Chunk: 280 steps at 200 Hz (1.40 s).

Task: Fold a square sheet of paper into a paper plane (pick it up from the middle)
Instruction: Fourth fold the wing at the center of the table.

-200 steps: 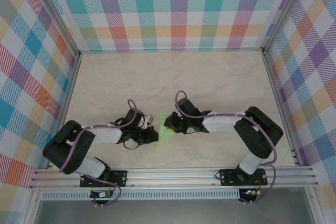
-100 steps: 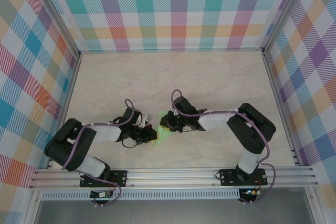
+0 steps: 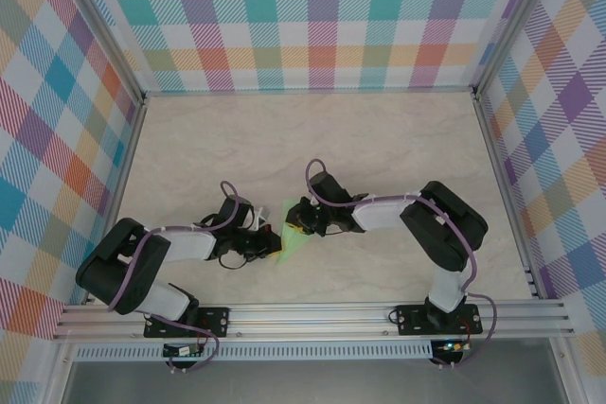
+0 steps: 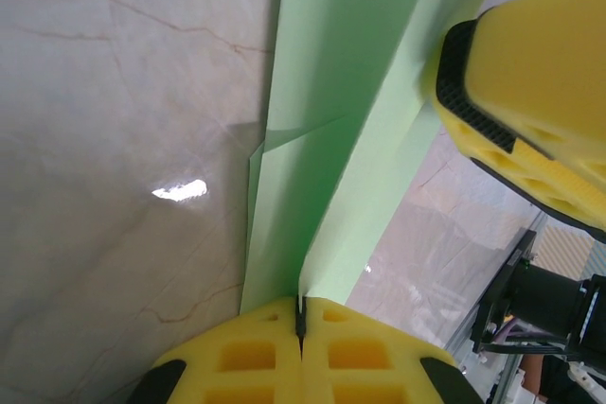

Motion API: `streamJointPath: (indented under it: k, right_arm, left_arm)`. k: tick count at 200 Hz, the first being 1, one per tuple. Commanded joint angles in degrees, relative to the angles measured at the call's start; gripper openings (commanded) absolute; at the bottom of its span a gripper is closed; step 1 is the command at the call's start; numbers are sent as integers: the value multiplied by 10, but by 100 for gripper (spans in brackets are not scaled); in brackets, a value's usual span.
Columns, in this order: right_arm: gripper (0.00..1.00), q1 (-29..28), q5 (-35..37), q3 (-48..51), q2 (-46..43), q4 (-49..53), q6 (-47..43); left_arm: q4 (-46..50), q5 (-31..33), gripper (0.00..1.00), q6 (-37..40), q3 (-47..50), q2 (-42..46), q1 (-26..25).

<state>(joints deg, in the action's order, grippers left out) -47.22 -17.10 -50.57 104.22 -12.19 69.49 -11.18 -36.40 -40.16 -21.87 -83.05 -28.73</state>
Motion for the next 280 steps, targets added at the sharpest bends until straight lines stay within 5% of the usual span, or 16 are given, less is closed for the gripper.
streamJointPath:
  k: [1,84,148,197,280]
  right_arm:
    - [20,5,5,-8,-4,1,-1]
    - [19,6,57,32,-61,62,-14]
    - [15,5,50,8,-9,115,-10]
    - [16,-2,28,14,-60,42,-55]
    - [14,-6,-4,-29,16,-11,-46]
  left_arm:
    - [14,36,3,-10,16,0,8]
    - [1,49,2,-11,25,36,8]
    - [15,47,2,-15,17,18,8]
    - [29,44,1,-18,8,-5,8]
    - [34,55,1,-21,14,-4,8]
